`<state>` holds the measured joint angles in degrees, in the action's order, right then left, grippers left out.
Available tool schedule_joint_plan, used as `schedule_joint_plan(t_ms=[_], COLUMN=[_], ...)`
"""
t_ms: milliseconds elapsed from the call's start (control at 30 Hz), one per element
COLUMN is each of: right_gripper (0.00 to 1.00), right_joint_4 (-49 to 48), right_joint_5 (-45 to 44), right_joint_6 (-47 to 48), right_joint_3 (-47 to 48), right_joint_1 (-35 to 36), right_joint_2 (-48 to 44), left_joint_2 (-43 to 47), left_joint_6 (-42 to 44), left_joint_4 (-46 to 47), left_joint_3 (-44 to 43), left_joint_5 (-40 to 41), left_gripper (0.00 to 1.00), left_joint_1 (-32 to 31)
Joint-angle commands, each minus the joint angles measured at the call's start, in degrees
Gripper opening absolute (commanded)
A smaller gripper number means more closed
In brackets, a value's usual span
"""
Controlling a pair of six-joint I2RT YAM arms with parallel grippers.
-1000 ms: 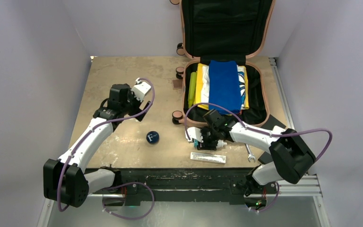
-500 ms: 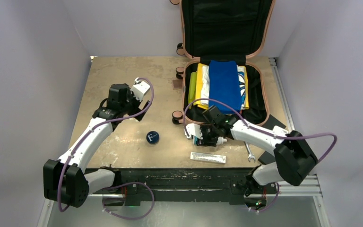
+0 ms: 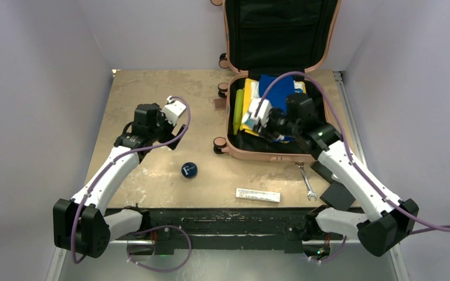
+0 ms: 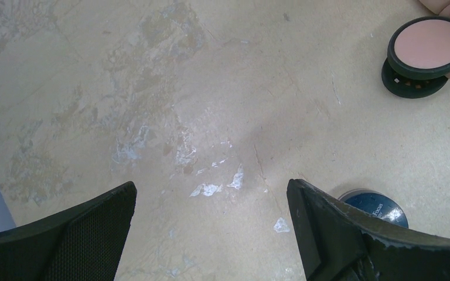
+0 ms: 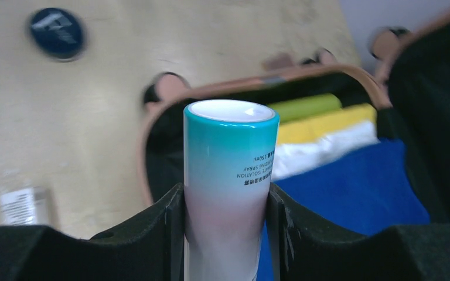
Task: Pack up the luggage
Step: Pick up the makeup from the center of the board, then place the makeup in the luggage.
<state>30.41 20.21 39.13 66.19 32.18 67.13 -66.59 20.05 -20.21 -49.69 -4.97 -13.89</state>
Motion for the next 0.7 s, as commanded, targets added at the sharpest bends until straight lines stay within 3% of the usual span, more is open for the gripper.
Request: schedule_joint_plan(t_ms=[0, 167, 367, 667], right_gripper=[0.20, 0.22, 0.21, 0.14], right_joint_4=[-9.6, -18.9, -24.8, -28.0], right_joint_5=[-6.8, -14.3, -15.6, -13.9], right_joint_6=[-8.1, -14.3, -20.1, -25.2], right_joint_3=[2.3, 0.9, 1.0, 3.3], right_joint_1=[-10.4, -22.3, -31.2, -37.5], right_joint_2=[0.1, 3.5, 11.8, 23.2], left_joint_2=[2.1, 2.6, 2.9, 3.1], left_joint_6=[-1.3, -1.3, -1.2, -1.1], left_joint_4=[2.2, 2.1, 2.3, 2.6], left_joint_3=[0.1, 0.4, 0.5, 0.9], left_joint_5=[-1.5, -1.6, -1.5, -1.6], left_gripper=[0.99, 0.99, 0.99, 0.99], left_joint_1=[0.7, 0.7, 0.7, 0.7])
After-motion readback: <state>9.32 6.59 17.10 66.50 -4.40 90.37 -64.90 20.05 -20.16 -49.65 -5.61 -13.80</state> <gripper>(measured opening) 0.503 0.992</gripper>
